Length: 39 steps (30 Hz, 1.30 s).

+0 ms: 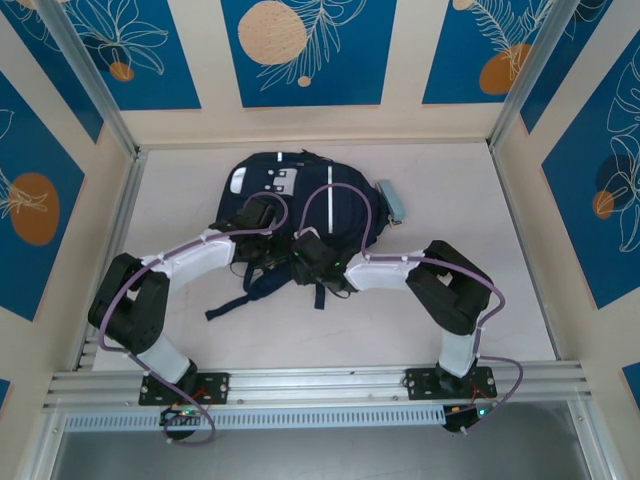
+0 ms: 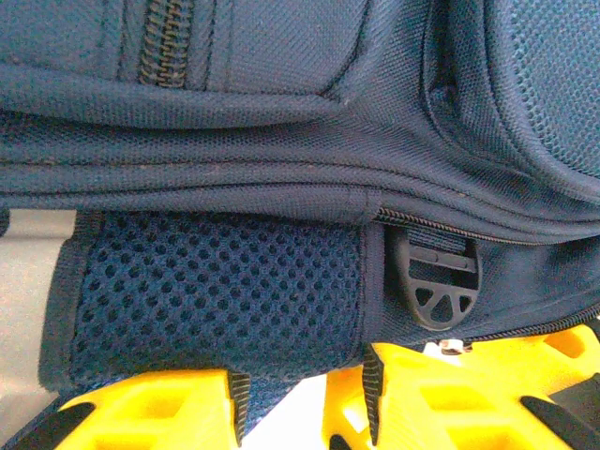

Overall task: Pack the student bag
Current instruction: Zip the student bag at the center of the table.

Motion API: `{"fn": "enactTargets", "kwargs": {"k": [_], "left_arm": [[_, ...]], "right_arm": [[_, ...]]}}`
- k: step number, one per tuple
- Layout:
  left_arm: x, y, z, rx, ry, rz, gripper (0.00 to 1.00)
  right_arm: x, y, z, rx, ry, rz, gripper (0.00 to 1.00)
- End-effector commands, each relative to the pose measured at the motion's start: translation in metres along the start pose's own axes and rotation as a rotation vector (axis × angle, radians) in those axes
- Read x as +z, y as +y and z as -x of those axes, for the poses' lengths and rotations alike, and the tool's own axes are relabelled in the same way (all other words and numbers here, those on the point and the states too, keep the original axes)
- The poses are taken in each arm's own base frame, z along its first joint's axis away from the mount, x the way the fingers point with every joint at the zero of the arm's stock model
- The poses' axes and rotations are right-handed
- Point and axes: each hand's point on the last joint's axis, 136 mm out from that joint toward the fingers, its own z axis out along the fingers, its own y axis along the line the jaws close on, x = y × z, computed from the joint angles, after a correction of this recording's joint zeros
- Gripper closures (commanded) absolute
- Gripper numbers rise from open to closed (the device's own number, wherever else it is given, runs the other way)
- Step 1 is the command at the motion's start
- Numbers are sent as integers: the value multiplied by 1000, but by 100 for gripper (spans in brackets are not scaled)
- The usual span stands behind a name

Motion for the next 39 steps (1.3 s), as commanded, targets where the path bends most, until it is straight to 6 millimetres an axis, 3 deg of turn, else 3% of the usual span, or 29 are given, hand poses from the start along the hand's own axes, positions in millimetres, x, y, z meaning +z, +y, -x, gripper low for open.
{"fn": "enactTargets", "kwargs": {"k": [1, 8, 14, 23, 30, 34, 37, 39], "left_arm": [[-4, -2, 7, 21, -26, 21, 64], [-9, 5, 7, 5, -49, 42, 67], [-14, 11, 9, -88, -105, 23, 65], [-26, 8, 15, -318, -242, -135, 42], [-12, 5, 11, -426, -236, -199, 36], [-6, 13, 11, -462, -246, -169, 40], [-5, 20, 11, -476, -259, -133, 53], [-4, 28, 11, -484, -274, -91, 66]], "right_arm": [[3, 13, 26, -52, -98, 29, 52], [1, 9, 30, -38, -131, 12, 77], [-17, 12, 28, -38, -124, 68, 100], [-42, 36, 14, 9, -38, 289, 100], [-46, 50, 18, 64, -9, 371, 100], [-43, 50, 21, 77, 4, 356, 100], [-42, 44, 18, 88, 13, 320, 100], [-42, 37, 14, 96, 26, 286, 100]]}}
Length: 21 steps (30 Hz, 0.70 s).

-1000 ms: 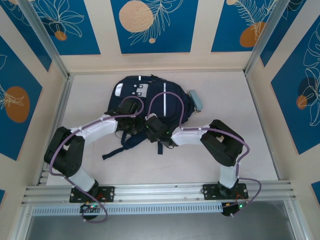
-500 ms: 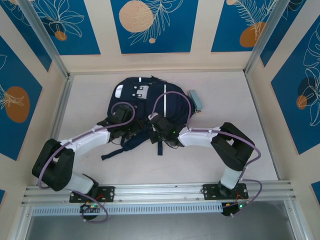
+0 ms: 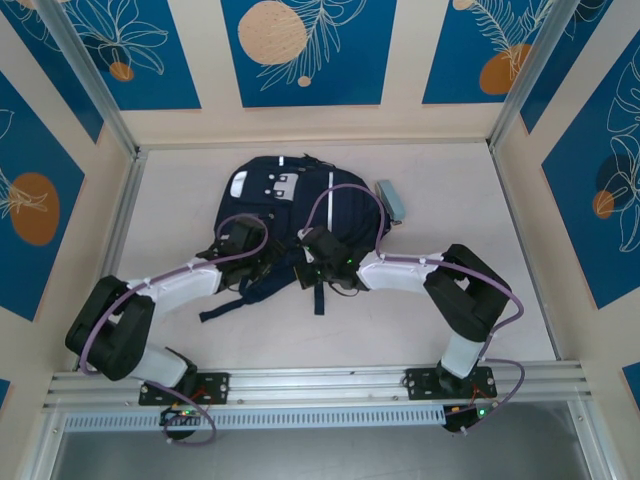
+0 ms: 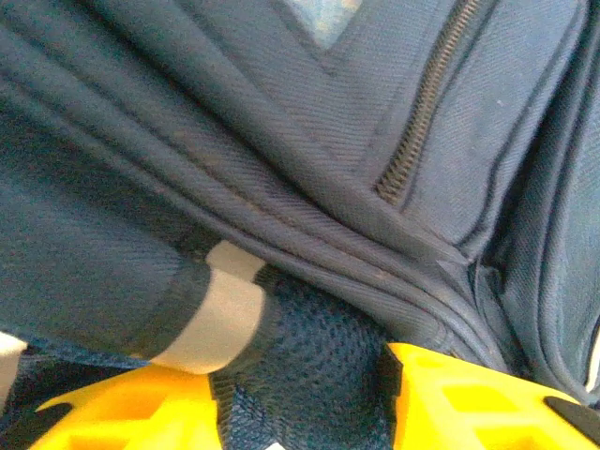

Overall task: Pack the student bag
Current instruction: Zip the student bag at the center of the table.

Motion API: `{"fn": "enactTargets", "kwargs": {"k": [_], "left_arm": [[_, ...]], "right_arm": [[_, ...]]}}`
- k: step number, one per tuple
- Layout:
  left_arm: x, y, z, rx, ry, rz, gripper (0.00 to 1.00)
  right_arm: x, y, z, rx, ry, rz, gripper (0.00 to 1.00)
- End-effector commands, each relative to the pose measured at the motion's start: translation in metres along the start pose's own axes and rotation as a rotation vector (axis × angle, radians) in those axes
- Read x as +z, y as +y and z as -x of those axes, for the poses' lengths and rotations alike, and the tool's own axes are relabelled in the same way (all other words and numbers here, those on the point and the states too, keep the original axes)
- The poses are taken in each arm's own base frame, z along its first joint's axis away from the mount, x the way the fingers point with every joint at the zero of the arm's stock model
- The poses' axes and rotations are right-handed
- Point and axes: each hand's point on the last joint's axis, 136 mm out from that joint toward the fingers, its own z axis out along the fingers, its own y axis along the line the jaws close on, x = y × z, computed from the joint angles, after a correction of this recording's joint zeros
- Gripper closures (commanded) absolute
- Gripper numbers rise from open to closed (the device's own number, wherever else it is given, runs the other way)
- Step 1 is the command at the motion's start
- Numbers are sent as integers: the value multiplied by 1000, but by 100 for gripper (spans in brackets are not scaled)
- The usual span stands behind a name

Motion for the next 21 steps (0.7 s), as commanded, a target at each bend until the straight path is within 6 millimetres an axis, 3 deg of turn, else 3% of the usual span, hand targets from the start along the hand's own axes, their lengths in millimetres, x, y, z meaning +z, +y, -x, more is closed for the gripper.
{"fn": "enactTargets", "kwargs": {"k": [1, 3, 5, 15, 21], "left_arm": [[3, 7, 7, -23, -62, 39, 75], [2, 16, 11, -12, -87, 81, 91], [0, 23, 15, 12, -105, 119, 100], [-8, 37, 21, 95, -136, 204, 100], [-12, 41, 21, 121, -132, 224, 100]], "right_arm": [[-12, 12, 12, 12, -21, 19, 100], [-16, 1, 6, 21, -9, -29, 100], [-19, -10, -1, 23, 6, -75, 100], [-59, -76, -35, 28, 49, -247, 100], [-73, -111, -32, 115, 28, -278, 100]]}}
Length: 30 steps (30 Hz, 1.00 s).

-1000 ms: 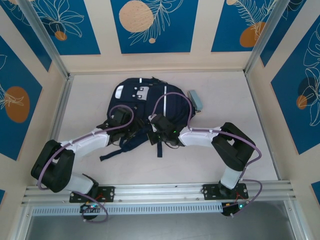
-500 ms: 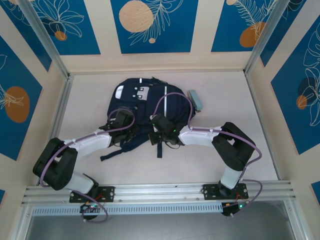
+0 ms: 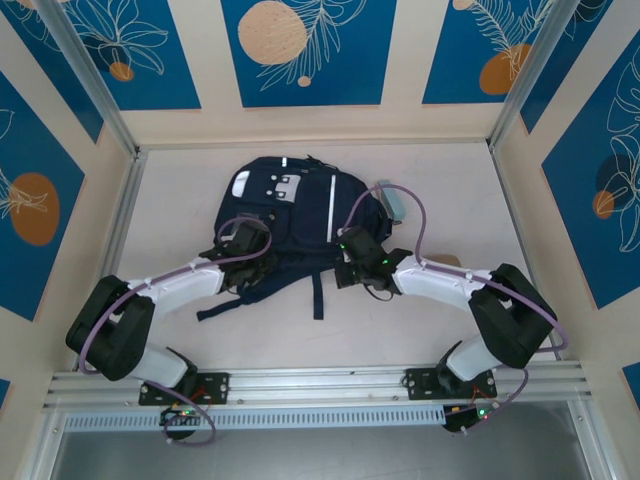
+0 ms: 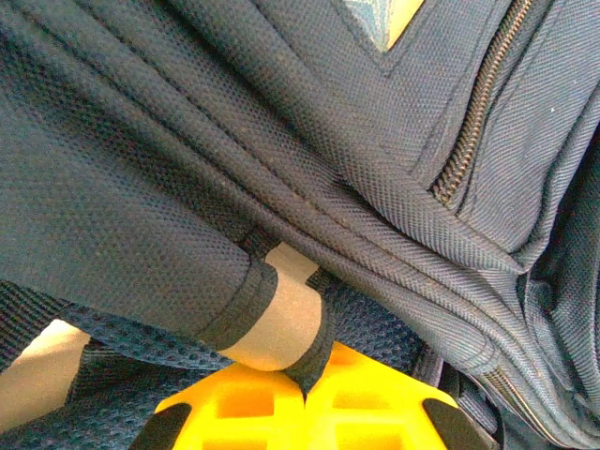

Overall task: Pack the student bag
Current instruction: Zip the student bag at the center of the table.

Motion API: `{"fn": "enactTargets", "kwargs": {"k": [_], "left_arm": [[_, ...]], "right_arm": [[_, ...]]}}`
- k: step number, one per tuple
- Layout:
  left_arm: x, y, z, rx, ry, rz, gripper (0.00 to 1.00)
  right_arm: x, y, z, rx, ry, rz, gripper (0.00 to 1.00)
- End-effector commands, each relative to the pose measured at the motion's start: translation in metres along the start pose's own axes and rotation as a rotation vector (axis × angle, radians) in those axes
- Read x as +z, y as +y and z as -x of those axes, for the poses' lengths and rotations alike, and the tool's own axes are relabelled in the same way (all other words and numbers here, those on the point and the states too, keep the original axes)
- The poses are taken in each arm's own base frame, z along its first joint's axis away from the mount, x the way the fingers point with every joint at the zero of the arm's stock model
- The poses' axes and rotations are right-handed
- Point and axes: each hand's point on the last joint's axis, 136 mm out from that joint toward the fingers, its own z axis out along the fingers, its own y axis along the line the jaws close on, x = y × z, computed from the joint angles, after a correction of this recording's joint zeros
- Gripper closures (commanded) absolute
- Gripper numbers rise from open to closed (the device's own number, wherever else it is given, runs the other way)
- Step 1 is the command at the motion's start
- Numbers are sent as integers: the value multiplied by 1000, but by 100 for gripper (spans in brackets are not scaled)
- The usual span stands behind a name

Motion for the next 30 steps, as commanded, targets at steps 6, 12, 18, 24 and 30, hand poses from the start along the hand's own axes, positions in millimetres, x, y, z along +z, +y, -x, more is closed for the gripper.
{"fn": "enactTargets", "kwargs": {"k": [6, 12, 18, 24, 30], "left_arm": [[-24, 37, 24, 84, -90, 178, 82], [-63, 44, 39, 133, -130, 201, 54], [-85, 49, 35, 70, -123, 134, 47], [-82, 37, 26, -12, -87, 24, 42], [-66, 22, 23, -148, -65, -72, 33]], "right_arm": [[-8, 16, 7, -25, 22, 125, 100], [-2, 90, 19, -87, 52, 359, 100], [10, 150, 36, -112, 67, 503, 100], [13, 194, 44, -149, 85, 577, 100], [9, 205, 42, -133, 101, 604, 100]]}}
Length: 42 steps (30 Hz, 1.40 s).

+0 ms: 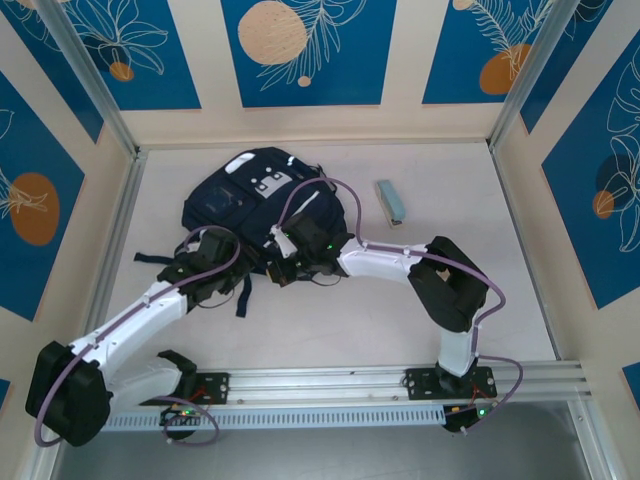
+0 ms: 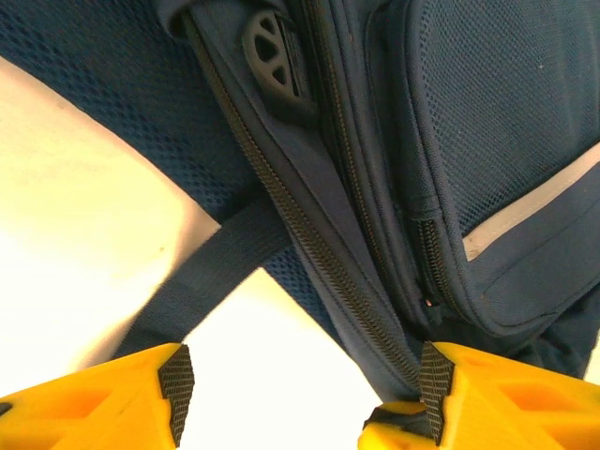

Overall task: Pack the student bag
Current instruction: Zip the student bag at the center of the table.

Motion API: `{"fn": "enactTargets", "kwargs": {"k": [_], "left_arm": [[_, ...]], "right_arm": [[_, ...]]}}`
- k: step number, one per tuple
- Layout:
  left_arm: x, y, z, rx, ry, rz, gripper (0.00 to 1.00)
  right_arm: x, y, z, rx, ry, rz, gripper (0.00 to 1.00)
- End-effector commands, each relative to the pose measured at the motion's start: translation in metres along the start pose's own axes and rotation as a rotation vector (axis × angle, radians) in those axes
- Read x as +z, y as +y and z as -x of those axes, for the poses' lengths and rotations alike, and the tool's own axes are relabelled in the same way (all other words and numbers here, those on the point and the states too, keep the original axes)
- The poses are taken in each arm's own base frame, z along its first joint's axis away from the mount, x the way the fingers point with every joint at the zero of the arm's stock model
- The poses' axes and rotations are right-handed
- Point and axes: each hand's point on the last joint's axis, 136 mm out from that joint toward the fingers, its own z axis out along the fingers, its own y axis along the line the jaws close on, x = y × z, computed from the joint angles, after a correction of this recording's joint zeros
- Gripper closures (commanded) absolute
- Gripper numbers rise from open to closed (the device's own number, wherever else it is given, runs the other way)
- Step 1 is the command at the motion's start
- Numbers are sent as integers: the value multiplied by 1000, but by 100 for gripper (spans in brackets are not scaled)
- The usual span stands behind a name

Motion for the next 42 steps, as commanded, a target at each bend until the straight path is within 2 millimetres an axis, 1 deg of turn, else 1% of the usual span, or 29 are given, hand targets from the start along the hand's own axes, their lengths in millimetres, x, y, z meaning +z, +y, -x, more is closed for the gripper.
{"fn": "enactTargets", "kwargs": {"k": [1, 5, 9, 13, 15, 18, 20, 23, 24, 27, 32, 35, 37, 38, 40, 42], "left_arm": [[9, -11, 2, -124, 2, -64, 33], [18, -18, 5, -138, -4, -80, 33], [30, -23, 3, -145, 9, -82, 34], [42, -19, 2, -175, 11, -60, 37], [46, -15, 3, -178, -1, -38, 42], [51, -6, 5, -172, -23, 2, 55], [54, -1, 8, -159, -43, 28, 66], [56, 15, 12, -127, -69, 88, 84], [57, 18, 13, -116, -70, 96, 87], [58, 28, 13, -94, -70, 124, 92], [55, 35, 15, -68, -66, 143, 93], [51, 35, 15, -46, -65, 144, 93], [49, 33, 15, -29, -59, 136, 92], [48, 31, 14, -26, -47, 126, 92], [49, 22, 11, -13, -22, 92, 93], [50, 17, 10, 0, -9, 84, 93]], "right_arm": [[-7, 26, 17, -12, -38, 89, 100], [-10, 27, 13, -8, -32, 91, 100], [-12, 28, 11, -10, -31, 93, 100], [-14, 29, 9, -9, -29, 89, 100], [-15, 27, 6, -8, -23, 69, 100], [-21, 18, 0, -7, -23, -7, 100], [-27, 7, -6, -6, -28, -71, 100], [-40, -16, -17, -17, -32, -162, 100], [-45, -25, -20, -22, -31, -198, 100], [-64, -52, -29, -37, -32, -301, 100], [-95, -96, -37, 3, -51, -416, 100], [-108, -116, -35, 59, -68, -446, 100], [-112, -117, -33, 74, -74, -434, 100], [-112, -113, -30, 72, -77, -413, 100], [-107, -98, -31, 59, -71, -344, 100], [-100, -81, -36, 32, -54, -275, 100]]}}
